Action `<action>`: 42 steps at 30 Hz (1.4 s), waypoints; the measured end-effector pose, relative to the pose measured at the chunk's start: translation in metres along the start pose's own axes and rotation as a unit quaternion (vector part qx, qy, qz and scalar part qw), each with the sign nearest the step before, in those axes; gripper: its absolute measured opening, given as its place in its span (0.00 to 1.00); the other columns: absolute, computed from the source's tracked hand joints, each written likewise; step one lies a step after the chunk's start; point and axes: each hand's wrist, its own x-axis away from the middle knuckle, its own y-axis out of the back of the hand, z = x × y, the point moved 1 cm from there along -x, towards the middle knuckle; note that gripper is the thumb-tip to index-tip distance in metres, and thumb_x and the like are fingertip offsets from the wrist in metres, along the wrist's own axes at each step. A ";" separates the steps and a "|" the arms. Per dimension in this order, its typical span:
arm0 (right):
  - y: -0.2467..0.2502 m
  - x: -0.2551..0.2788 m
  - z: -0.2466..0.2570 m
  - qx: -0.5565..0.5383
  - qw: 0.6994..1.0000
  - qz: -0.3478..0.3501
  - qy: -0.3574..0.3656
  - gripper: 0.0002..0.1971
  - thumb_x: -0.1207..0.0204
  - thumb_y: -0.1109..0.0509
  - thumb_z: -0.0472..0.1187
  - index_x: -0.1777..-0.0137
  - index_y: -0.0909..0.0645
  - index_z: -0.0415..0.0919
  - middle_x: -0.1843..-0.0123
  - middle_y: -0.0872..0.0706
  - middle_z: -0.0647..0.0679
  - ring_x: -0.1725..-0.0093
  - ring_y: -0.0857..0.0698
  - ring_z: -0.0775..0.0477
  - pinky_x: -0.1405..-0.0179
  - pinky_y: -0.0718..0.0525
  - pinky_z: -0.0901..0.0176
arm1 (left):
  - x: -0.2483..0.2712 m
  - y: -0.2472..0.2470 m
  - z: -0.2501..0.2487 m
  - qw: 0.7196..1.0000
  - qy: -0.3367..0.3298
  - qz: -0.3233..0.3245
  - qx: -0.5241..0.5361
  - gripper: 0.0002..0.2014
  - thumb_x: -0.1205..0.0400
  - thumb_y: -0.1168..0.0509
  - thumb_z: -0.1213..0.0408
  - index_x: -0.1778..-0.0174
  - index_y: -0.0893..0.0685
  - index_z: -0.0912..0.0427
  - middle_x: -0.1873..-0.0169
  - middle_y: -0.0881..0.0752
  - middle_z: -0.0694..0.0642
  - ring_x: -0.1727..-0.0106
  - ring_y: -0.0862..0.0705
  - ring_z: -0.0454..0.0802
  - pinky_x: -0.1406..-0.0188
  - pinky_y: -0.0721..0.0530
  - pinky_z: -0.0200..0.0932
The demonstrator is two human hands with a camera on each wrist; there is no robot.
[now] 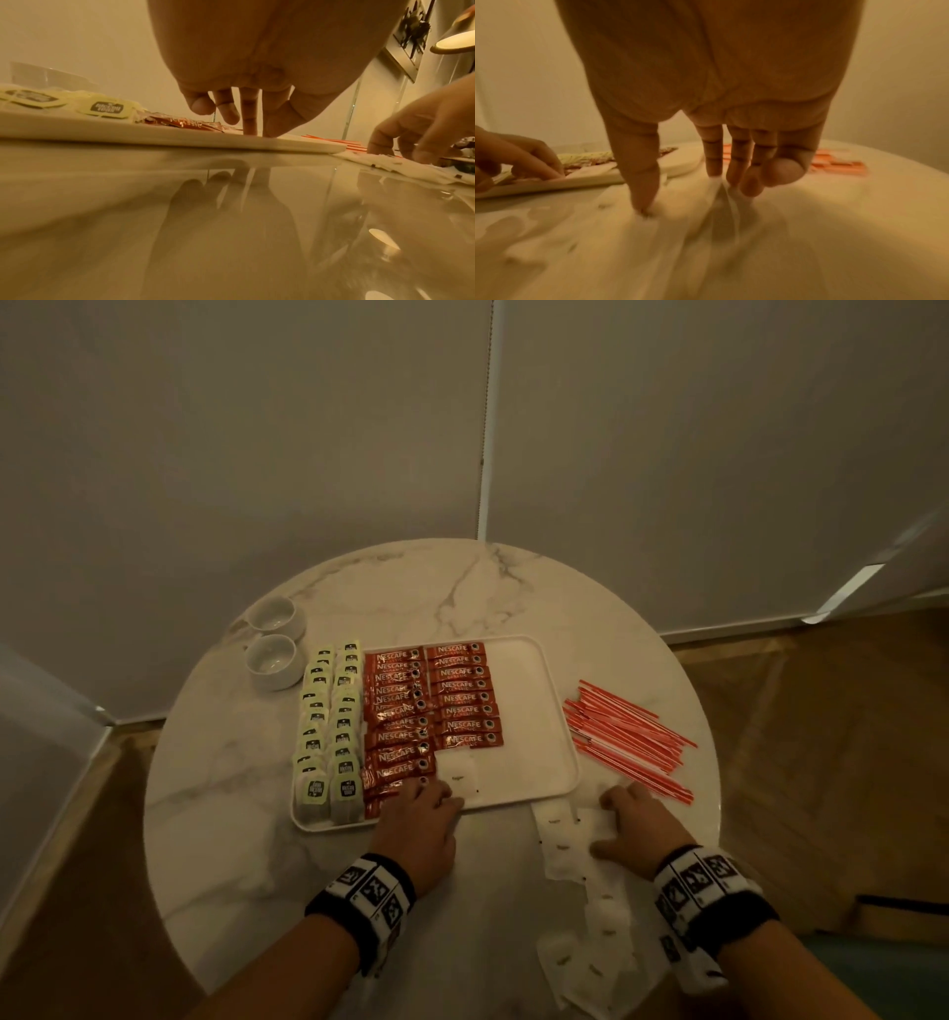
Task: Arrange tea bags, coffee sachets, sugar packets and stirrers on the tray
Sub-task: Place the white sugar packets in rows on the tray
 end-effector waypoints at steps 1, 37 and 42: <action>-0.004 0.002 -0.004 -0.012 1.000 0.004 0.003 0.37 0.33 0.23 0.58 0.27 0.32 0.50 0.30 0.31 0.50 0.36 0.24 0.50 0.34 0.23 0.57 | 0.000 -0.001 0.000 1.000 0.002 0.006 -0.001 0.20 0.19 0.41 0.58 0.31 0.21 0.51 0.34 0.22 0.49 0.36 0.28 0.54 0.43 0.24 0.51; 0.018 -0.015 0.089 -0.400 0.909 0.022 0.116 0.08 0.24 0.28 0.38 0.46 0.17 0.46 0.57 0.11 0.47 0.64 0.14 0.54 0.62 0.13 0.62 | -0.026 0.039 -0.026 0.760 0.207 0.034 0.616 0.06 0.16 0.38 0.69 0.52 0.15 0.60 0.66 0.14 0.58 0.71 0.16 0.45 0.69 0.15 0.41; 0.020 -0.017 0.094 -0.405 0.906 0.002 0.125 0.11 0.24 0.27 0.35 0.44 0.19 0.46 0.59 0.12 0.46 0.65 0.16 0.55 0.63 0.14 0.64 | -0.029 0.034 -0.025 0.712 0.231 0.054 0.661 0.10 0.14 0.42 0.68 0.52 0.15 0.63 0.63 0.13 0.62 0.69 0.16 0.50 0.70 0.15 0.43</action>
